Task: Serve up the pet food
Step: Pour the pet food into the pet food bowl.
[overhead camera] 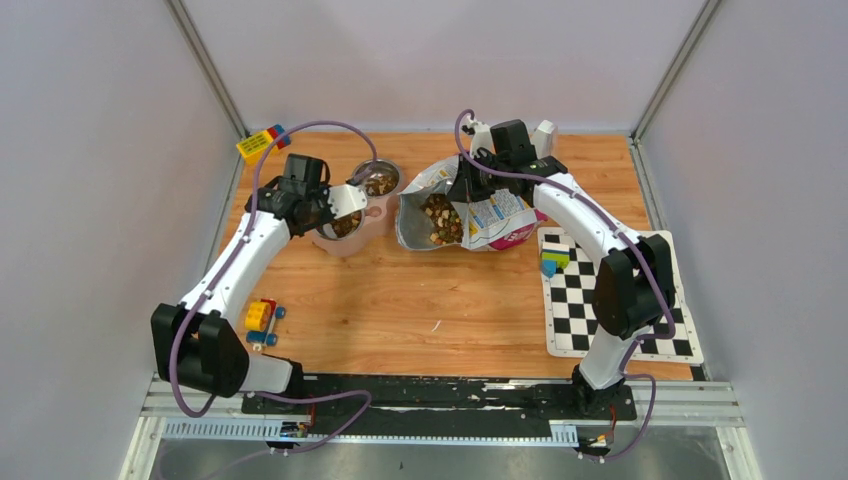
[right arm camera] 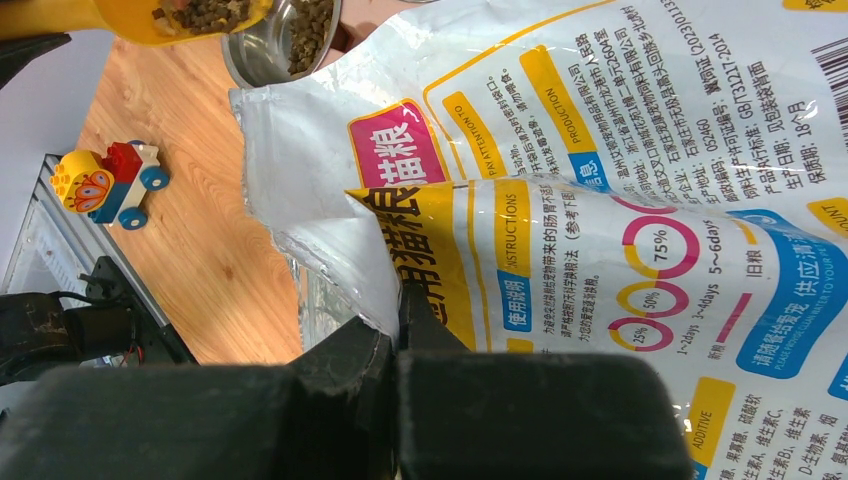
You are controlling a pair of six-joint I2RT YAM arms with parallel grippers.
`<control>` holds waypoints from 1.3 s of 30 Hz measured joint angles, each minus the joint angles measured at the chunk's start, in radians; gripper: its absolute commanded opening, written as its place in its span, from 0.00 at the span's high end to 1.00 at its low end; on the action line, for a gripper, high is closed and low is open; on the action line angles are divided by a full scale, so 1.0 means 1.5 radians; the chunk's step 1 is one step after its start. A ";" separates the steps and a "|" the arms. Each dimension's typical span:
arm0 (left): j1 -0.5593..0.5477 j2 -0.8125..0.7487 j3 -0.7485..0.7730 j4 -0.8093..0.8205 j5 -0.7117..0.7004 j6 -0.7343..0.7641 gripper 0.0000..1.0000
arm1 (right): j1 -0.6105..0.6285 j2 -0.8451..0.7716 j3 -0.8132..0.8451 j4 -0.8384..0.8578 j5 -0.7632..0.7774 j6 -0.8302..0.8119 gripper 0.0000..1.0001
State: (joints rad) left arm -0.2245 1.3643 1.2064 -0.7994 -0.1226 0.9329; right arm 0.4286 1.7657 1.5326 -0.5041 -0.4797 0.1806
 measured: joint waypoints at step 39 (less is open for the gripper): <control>-0.173 -0.105 -0.060 0.036 -0.240 0.143 1.00 | 0.000 -0.001 -0.002 0.000 0.002 -0.003 1.00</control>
State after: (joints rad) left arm -0.4847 1.2076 1.1172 -0.7448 -0.4824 1.1481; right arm 0.4290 1.7645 1.5303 -0.5037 -0.4774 0.1768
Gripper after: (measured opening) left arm 0.337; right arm 0.009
